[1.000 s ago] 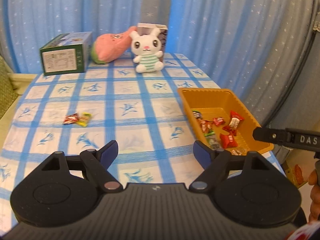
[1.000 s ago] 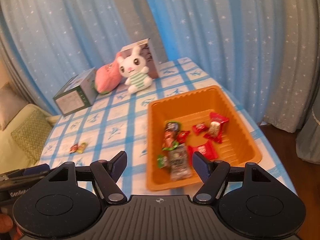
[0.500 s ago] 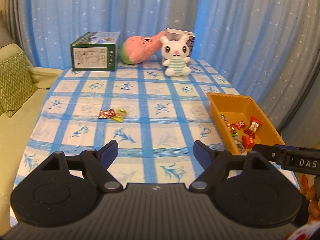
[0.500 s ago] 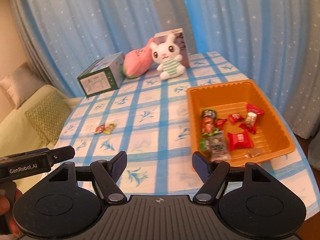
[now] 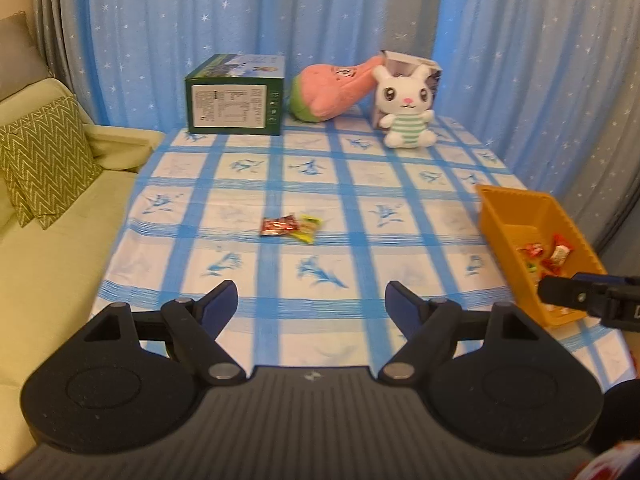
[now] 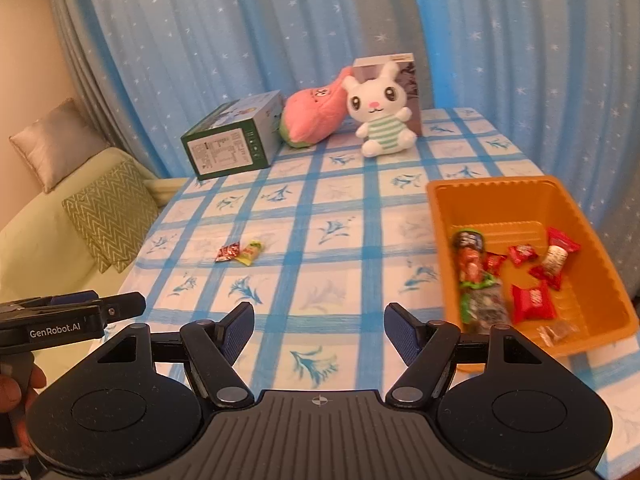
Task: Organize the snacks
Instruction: 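Withdraw both tools from the tray toward the last two candies, then grasp the red-brown chocolate candy with the left tool while the right tool grasps the yellow candy, then carry both candies over the orange tray and lower them in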
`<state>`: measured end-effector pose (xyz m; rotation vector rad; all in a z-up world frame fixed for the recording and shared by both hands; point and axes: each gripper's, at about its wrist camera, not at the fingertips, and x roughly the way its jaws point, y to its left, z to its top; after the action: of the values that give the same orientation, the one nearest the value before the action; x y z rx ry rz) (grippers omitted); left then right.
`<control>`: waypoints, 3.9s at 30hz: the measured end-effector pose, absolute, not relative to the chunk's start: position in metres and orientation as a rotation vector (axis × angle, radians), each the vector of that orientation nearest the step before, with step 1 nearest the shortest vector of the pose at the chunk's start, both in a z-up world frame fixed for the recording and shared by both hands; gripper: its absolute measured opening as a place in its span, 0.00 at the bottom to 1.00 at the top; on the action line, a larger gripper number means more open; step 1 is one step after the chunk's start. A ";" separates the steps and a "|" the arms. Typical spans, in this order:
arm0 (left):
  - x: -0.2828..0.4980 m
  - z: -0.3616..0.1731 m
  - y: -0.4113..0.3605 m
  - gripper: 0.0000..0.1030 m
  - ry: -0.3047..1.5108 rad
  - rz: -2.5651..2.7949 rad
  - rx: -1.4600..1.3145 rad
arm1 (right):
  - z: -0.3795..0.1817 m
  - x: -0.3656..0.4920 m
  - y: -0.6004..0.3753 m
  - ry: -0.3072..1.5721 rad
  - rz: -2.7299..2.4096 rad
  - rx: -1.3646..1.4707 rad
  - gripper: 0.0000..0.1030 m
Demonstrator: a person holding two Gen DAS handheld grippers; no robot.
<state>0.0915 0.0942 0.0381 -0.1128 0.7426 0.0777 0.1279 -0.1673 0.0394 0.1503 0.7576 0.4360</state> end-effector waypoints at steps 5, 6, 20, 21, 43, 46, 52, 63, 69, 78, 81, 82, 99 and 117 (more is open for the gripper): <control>0.115 0.022 0.122 0.68 0.791 0.071 -0.051 | 0.026 0.147 -0.143 0.772 0.461 0.138 0.70; 0.121 0.019 0.126 0.67 0.803 0.068 -0.037 | 0.023 0.153 -0.138 0.777 0.467 0.134 0.70; 0.218 -0.054 0.151 0.65 0.818 -0.014 0.091 | -0.039 0.233 -0.082 0.836 0.496 0.132 0.70; 0.226 -0.059 0.152 0.65 0.818 -0.014 0.092 | -0.044 0.239 -0.080 0.836 0.498 0.134 0.70; 0.304 -0.105 0.157 0.49 0.787 -0.030 0.138 | -0.085 0.300 -0.058 0.843 0.499 0.170 0.69; 0.309 -0.105 0.156 0.41 0.767 -0.059 0.151 | -0.087 0.302 -0.057 0.847 0.495 0.169 0.69; 0.316 -0.107 0.154 0.34 0.755 -0.130 0.179 | -0.090 0.304 -0.055 0.853 0.491 0.167 0.69; 0.305 -0.095 0.174 0.17 0.817 -0.028 0.001 | -0.092 0.304 -0.037 0.843 0.544 0.160 0.69; 0.291 -0.087 0.195 0.17 0.796 0.045 -0.058 | -0.099 0.311 -0.012 0.861 0.605 0.219 0.53; 0.288 -0.089 0.205 0.17 0.790 0.070 -0.082 | -0.102 0.321 0.020 0.814 0.573 0.169 0.47; 0.288 -0.089 0.205 0.17 0.793 0.071 -0.085 | -0.102 0.317 0.035 0.785 0.551 0.087 0.46; 0.288 -0.090 0.206 0.17 0.795 0.071 -0.089 | -0.103 0.315 0.039 0.776 0.542 0.056 0.44; 0.278 -0.071 0.179 0.17 0.766 0.025 -0.058 | -0.096 0.283 -0.007 0.735 0.463 -0.042 0.20; 0.183 -0.009 0.081 0.17 0.735 -0.031 -0.125 | -0.024 0.196 -0.125 0.746 0.360 0.096 0.20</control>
<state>0.1833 0.0808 -0.0094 -0.1246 0.7352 -0.0308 0.1963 -0.1252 -0.0235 0.0958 0.7457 0.3596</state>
